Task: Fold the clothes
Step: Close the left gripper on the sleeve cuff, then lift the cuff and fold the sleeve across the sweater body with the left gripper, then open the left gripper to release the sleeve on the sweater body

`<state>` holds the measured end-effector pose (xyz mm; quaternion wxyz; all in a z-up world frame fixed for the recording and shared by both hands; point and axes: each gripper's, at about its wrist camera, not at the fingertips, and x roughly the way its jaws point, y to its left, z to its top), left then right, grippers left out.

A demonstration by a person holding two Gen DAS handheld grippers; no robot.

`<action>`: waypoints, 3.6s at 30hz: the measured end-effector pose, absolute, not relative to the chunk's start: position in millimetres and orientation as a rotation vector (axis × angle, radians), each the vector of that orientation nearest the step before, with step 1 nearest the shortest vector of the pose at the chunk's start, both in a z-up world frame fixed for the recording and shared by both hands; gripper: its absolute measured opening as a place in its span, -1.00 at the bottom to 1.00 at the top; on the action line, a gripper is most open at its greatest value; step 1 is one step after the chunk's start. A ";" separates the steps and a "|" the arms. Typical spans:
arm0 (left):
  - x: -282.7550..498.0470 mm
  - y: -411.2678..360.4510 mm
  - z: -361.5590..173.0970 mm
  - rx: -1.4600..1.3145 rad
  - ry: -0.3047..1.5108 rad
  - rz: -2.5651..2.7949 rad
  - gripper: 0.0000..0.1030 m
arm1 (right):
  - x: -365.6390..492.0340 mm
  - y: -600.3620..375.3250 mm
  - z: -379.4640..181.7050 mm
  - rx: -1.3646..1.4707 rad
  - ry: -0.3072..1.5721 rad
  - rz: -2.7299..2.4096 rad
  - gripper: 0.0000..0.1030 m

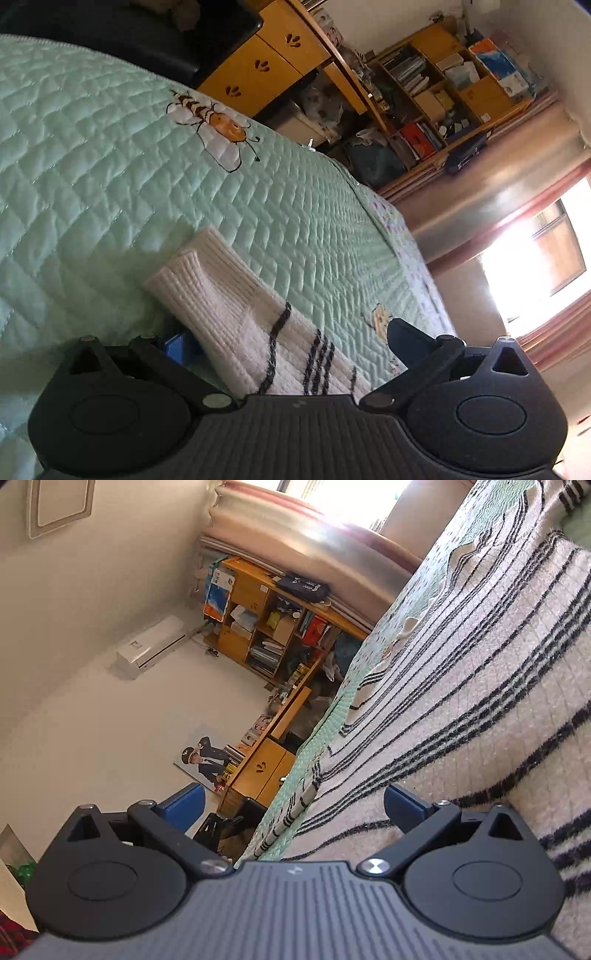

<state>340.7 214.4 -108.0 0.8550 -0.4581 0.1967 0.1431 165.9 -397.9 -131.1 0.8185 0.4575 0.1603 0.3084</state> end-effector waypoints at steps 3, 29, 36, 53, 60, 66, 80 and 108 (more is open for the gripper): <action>328.9 208.2 -105.5 -0.922 0.431 0.324 0.86 | 166.6 -397.0 -131.2 0.976 0.341 0.658 0.99; 314.5 160.2 -17.1 -0.507 0.444 0.355 -0.88 | 167.9 -392.9 -130.8 0.971 0.343 0.656 0.99; 340.8 68.3 77.8 -0.275 0.371 0.227 -0.87 | 162.2 -405.9 -105.1 1.005 0.375 0.676 0.99; 332.1 -343.8 7.3 0.593 0.383 -0.398 -0.87 | 118.4 -556.1 -117.1 1.019 0.116 0.532 0.99; 302.8 -386.1 -94.7 0.807 0.456 -0.477 -0.87 | 115.5 -566.3 -115.0 0.984 0.078 0.516 0.99; 300.8 -383.8 -93.8 0.864 0.437 -0.491 -0.86 | 120.3 -567.7 -122.6 1.011 0.101 0.499 0.99; 288.7 -353.8 -51.3 0.550 0.540 -0.740 -0.22 | 127.7 -579.3 -141.5 1.137 0.115 0.490 0.99; 344.2 -372.3 -73.7 0.211 0.706 -0.509 0.29 | 128.3 -586.7 -161.8 1.250 0.081 0.486 0.99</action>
